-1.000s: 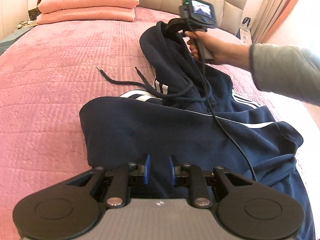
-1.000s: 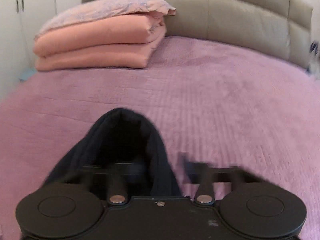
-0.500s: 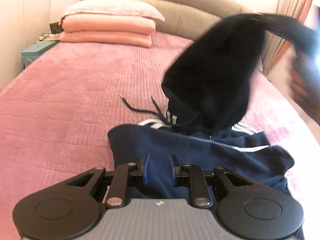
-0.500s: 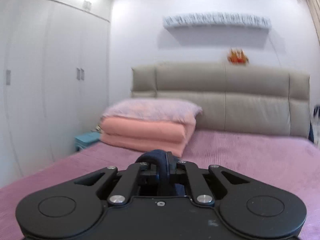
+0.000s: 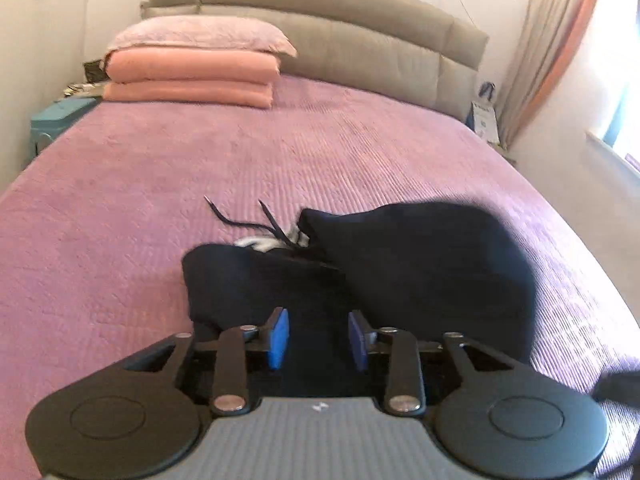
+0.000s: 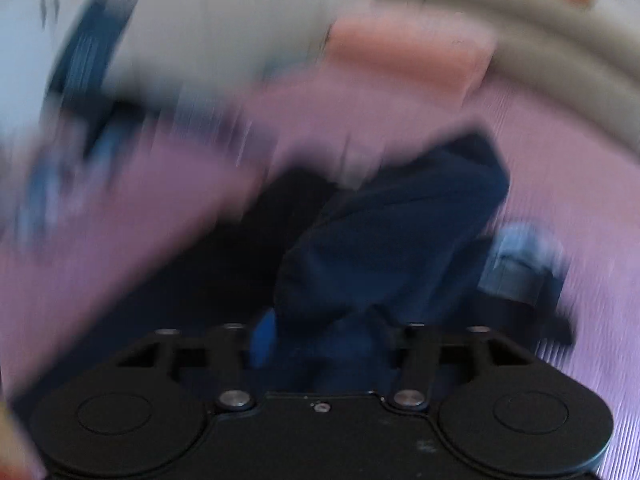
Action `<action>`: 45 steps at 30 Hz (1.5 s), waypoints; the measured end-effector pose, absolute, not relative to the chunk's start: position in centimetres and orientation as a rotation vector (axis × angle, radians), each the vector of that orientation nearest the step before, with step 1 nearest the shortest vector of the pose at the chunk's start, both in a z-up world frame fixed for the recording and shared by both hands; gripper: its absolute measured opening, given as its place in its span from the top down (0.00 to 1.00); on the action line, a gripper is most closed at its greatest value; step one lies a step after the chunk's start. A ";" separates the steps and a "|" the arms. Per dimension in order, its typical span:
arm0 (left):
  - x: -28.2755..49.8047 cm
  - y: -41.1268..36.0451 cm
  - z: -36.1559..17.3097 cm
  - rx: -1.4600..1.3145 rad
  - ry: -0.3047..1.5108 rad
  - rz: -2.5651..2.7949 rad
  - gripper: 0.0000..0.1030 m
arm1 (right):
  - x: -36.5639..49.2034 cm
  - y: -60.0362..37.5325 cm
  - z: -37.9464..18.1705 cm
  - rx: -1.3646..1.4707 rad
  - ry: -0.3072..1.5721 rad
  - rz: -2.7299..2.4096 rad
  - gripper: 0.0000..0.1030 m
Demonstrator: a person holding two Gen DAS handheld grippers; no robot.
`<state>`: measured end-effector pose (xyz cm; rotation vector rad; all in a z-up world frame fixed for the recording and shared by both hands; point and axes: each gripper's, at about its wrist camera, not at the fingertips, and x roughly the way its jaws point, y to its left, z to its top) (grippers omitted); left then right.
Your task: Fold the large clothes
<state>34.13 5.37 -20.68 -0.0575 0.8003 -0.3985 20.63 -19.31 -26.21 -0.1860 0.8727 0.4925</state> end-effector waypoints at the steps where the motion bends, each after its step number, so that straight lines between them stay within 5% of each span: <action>1: 34.1 5.1 -21.0 -0.053 0.814 -0.412 0.52 | 19.4 -19.5 -27.5 -0.198 0.937 0.498 0.37; 3: 34.0 4.5 -21.5 -0.047 0.834 -0.441 0.34 | 18.2 -20.4 -28.4 -0.179 1.007 0.481 0.37; 4: 34.1 4.1 -21.8 -0.051 0.843 -0.464 0.33 | 18.1 -21.0 -28.2 -0.153 1.000 0.456 0.36; 12: 38.8 2.0 -25.3 -0.334 1.026 -0.585 0.33 | 25.4 -25.4 -28.1 0.256 0.893 0.186 0.34; 19: 42.7 0.8 -29.1 -0.524 1.196 -0.582 0.33 | 24.7 -26.1 -28.8 0.344 0.914 0.137 0.34; 20: 43.3 0.5 -29.8 -0.538 1.231 -0.569 0.39 | 24.5 -26.2 -29.0 0.348 0.923 0.135 0.34; 22: 43.9 -0.7 -31.2 -0.507 1.289 -0.535 0.88 | 24.8 -26.5 -29.6 0.350 0.932 0.128 0.34; 23: 43.8 -1.3 -31.6 -0.478 1.293 -0.517 0.95 | 24.8 -26.5 -29.7 0.349 0.934 0.123 0.34; 31: 42.6 9.2 -24.7 -0.554 1.032 -0.443 0.95 | 26.4 -27.6 -30.9 0.449 0.940 0.094 0.34; 41: 42.5 13.8 -30.7 -0.580 1.143 -0.399 0.95 | 30.6 -25.9 -35.4 0.753 1.035 0.111 0.32; 42: 42.4 14.1 -30.7 -0.602 1.133 -0.402 0.95 | 30.9 -25.8 -36.0 0.789 1.054 0.113 0.38; 44: 42.4 14.4 -30.8 -0.628 1.122 -0.412 0.95 | 31.2 -25.3 -37.1 0.889 1.065 0.164 0.81; 45: 42.5 14.7 -30.5 -0.631 1.120 -0.413 0.95 | 31.3 -25.1 -37.5 0.925 1.065 0.184 0.88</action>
